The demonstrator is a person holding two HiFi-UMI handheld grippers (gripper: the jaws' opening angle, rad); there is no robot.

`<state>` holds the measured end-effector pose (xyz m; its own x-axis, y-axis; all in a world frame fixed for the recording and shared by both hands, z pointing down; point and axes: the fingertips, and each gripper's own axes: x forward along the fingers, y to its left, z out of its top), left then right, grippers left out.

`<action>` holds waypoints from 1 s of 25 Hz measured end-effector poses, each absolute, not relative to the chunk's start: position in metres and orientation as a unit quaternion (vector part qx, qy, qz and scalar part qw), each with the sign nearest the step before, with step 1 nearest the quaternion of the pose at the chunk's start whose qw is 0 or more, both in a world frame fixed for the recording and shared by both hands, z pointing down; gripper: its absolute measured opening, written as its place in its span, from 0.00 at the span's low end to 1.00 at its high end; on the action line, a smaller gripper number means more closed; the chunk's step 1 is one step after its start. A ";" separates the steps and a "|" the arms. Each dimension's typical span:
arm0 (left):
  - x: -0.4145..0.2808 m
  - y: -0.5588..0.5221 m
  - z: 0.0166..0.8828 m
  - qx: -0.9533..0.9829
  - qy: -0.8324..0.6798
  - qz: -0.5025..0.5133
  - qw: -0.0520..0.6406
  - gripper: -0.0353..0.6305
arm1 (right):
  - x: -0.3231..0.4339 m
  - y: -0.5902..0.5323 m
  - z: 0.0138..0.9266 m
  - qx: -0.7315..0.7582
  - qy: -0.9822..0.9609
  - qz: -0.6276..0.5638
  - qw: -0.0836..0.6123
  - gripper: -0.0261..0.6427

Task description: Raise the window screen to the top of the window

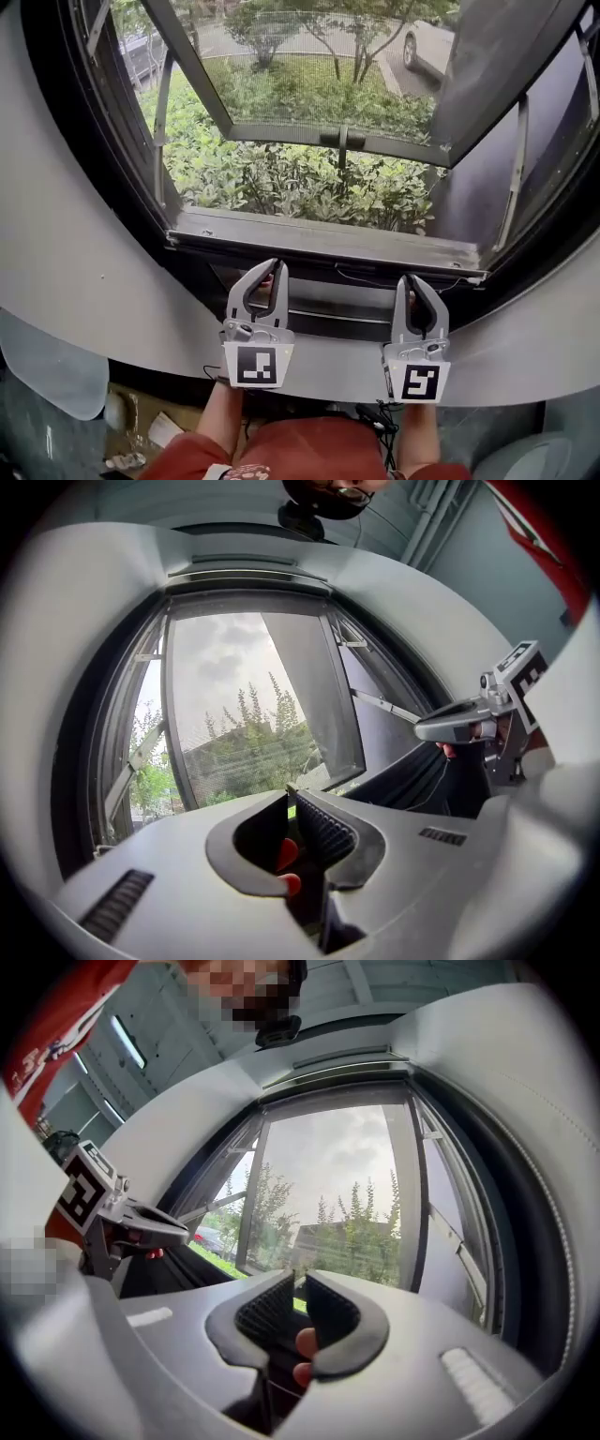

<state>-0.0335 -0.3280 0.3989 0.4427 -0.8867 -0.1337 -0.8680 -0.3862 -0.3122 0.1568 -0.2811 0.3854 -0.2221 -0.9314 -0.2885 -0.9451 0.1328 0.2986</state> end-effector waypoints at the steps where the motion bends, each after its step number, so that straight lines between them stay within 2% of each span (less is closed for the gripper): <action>1: -0.031 -0.328 0.402 -0.835 0.519 -0.042 0.180 0.07 | 0.155 -0.283 0.387 -0.617 0.758 0.212 0.006 0.14; 5: -0.017 -0.329 0.417 -0.839 0.474 -0.110 0.243 0.14 | 0.145 -0.288 0.397 -0.583 0.775 0.238 -0.049 0.16; 11: -0.014 -0.339 0.442 -0.803 0.415 -0.247 0.349 0.22 | 0.138 -0.301 0.436 -0.518 0.765 0.295 -0.243 0.22; 15: -0.017 -0.347 0.457 -0.777 0.380 -0.324 0.385 0.27 | 0.142 -0.311 0.455 -0.485 0.735 0.335 -0.336 0.25; 18: -0.020 -0.352 0.460 -0.762 0.368 -0.350 0.402 0.27 | 0.147 -0.316 0.463 -0.472 0.727 0.336 -0.370 0.25; 25: -0.025 -0.359 0.474 -0.740 0.348 -0.394 0.419 0.27 | 0.144 -0.318 0.467 -0.463 0.732 0.320 -0.383 0.24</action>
<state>-0.0253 -0.3593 0.4736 0.4472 -0.8454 0.2922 -0.1856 -0.4072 -0.8943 0.1444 -0.3184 0.4669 -0.2773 -0.9239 0.2636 -0.4333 0.3652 0.8240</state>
